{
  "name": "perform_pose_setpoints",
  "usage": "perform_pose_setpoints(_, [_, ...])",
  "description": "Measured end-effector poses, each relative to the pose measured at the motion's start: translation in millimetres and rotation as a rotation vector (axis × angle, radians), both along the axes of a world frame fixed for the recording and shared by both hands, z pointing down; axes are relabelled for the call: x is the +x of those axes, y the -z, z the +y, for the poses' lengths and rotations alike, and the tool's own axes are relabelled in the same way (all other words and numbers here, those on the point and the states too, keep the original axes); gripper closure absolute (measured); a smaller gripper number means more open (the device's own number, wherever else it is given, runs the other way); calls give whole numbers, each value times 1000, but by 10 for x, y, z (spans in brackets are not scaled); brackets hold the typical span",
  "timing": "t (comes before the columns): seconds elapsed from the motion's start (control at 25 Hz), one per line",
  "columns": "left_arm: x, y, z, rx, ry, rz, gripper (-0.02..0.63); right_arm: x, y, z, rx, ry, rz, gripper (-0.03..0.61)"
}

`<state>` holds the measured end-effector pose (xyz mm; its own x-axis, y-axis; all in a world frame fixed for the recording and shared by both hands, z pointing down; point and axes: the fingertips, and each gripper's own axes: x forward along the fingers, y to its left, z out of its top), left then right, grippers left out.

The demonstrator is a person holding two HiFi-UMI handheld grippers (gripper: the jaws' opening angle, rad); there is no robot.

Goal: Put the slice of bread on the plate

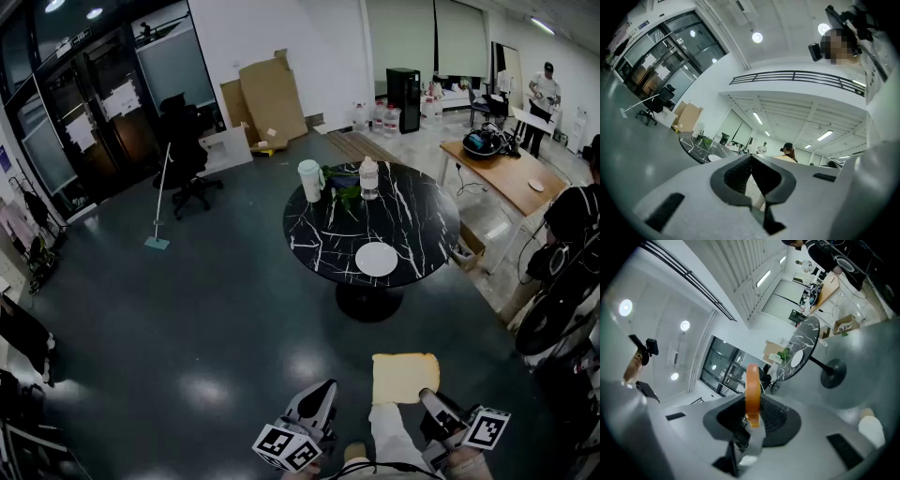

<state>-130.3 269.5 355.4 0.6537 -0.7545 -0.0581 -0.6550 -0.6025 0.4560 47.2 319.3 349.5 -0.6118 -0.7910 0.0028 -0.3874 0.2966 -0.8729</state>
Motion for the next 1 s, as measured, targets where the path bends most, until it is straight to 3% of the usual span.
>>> perform_pose_setpoints(0.48, [-123,-8,-594,-16,101,-24,606,20,-61,-785,-11,83,-6,494])
perform_pose_setpoints(1.0, [496,77,-1461,24,64,-27,606,462,-138,-1572,-24,96,16,494])
